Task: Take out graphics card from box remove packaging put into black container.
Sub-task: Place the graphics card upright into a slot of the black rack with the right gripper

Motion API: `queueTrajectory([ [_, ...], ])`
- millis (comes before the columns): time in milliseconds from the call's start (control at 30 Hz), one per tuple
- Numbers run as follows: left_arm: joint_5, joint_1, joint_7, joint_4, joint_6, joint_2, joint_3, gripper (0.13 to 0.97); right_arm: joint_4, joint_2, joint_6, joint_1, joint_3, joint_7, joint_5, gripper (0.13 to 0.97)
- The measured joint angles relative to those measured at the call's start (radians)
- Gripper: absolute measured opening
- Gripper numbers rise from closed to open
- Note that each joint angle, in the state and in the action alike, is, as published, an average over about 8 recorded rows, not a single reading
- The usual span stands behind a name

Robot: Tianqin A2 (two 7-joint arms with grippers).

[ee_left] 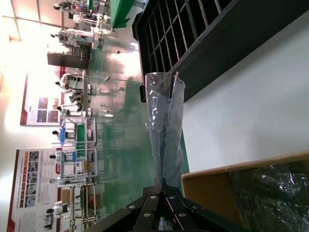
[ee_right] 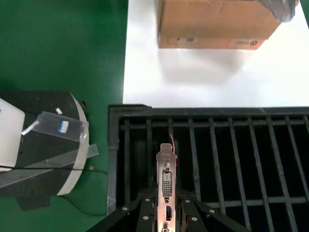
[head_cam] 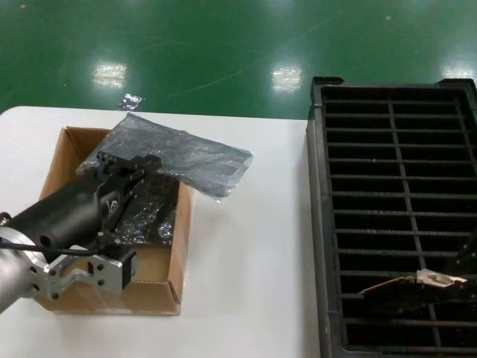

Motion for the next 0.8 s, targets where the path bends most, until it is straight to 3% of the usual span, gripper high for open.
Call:
queueTrajectory([
  [233,0.000,0.000,0.000,0.000,0.000,0.000,0.000,0.138,-0.009,-0.004,0.000,0.019,-0.025,-0.001,-0.047,0.191],
  [800,0.000,0.000,0.000,0.000,0.000,0.000,0.000,0.138,0.024,0.010,0.000,0.036,-0.062,0.009,-0.046,0.191],
])
